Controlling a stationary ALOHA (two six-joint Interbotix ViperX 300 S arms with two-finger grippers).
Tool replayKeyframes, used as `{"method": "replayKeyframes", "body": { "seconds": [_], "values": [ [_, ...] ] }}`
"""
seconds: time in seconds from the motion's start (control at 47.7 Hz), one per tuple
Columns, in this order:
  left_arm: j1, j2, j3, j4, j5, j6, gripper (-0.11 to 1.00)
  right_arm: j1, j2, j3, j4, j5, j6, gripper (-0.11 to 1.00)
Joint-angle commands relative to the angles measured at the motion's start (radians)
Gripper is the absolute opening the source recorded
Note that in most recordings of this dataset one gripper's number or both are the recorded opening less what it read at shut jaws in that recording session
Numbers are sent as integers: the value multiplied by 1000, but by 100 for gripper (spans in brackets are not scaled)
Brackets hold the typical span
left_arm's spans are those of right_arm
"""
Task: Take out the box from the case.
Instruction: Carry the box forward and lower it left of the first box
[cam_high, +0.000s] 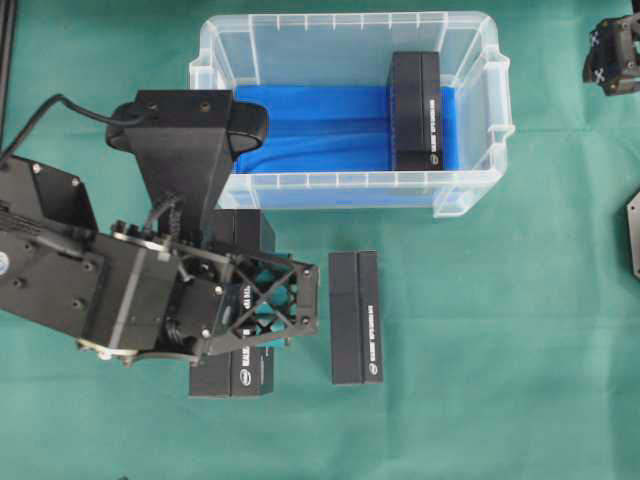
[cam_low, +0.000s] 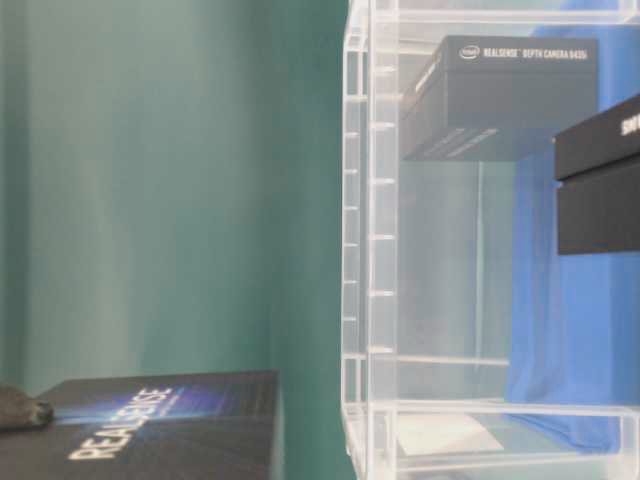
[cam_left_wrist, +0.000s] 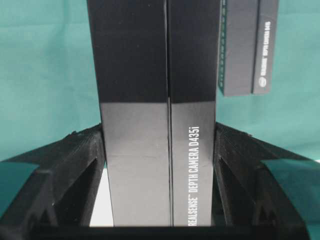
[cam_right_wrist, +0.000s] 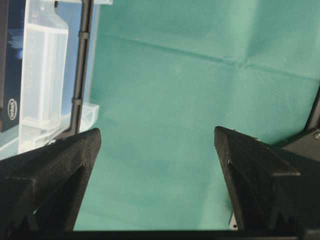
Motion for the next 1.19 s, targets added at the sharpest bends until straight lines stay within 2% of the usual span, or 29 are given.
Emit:
{"method": "replayKeyframes", "body": {
  "seconds": [0.0,0.147,0.293,0.461,0.859,1.173],
  "values": [
    [-8,-34,-3,5,-6,-2,60,2,0,-11,-2,-2,2,91],
    [-9,-35,26,5,-37,-6,60,2,0,-9,-2,-3,2,91],
    [-14,-37,97,5,-94,-6,60,2,0,-9,-2,-2,2,91],
    [-20,-48,232,5,-213,-8,60,2,0,-9,-2,3,2,91],
    [-21,-77,563,14,-540,-86,60,2,3,-8,-2,8,2,91],
    [-17,-25,661,14,-661,-107,60,2,5,-9,-2,9,2,91]
  ]
}}
